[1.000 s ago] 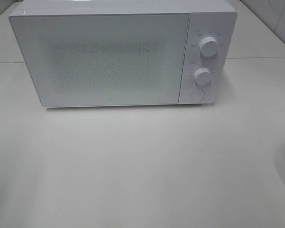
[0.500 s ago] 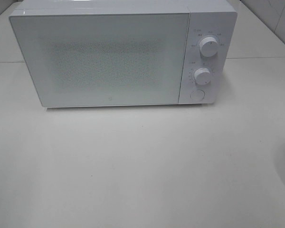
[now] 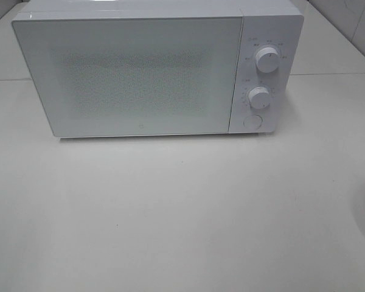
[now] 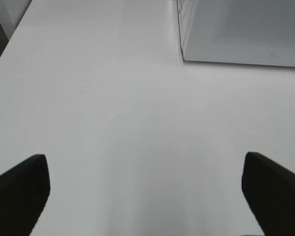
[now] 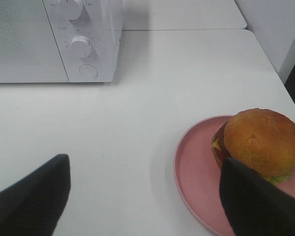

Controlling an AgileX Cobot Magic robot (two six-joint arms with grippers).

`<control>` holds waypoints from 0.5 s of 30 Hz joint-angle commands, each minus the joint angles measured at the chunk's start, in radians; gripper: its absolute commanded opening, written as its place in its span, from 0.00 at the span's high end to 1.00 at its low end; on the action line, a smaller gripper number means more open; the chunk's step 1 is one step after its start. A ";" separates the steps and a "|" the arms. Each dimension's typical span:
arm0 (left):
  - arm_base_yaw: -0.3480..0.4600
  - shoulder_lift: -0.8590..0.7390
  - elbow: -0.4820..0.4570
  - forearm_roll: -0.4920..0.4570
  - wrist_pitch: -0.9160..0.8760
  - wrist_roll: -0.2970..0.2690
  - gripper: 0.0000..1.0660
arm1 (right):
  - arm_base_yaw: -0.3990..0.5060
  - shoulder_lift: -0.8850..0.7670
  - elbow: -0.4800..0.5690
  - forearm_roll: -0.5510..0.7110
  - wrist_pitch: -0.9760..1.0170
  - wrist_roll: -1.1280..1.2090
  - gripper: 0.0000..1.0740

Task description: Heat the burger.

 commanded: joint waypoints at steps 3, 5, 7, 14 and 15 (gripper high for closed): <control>0.002 -0.110 0.002 0.005 0.000 -0.006 0.08 | -0.003 -0.034 0.003 0.002 -0.014 0.009 0.30; 0.002 -0.094 0.002 0.004 0.000 -0.006 0.08 | -0.003 -0.034 0.003 0.002 -0.014 0.010 0.30; 0.002 -0.103 0.002 0.004 0.000 -0.006 0.08 | -0.003 -0.030 0.003 0.002 -0.014 0.009 0.30; 0.002 -0.102 0.002 0.005 -0.001 -0.006 0.08 | -0.003 -0.030 0.003 0.002 -0.014 0.009 0.30; 0.002 -0.098 0.002 0.005 -0.001 -0.006 0.08 | -0.003 -0.030 0.003 0.002 -0.014 0.009 0.30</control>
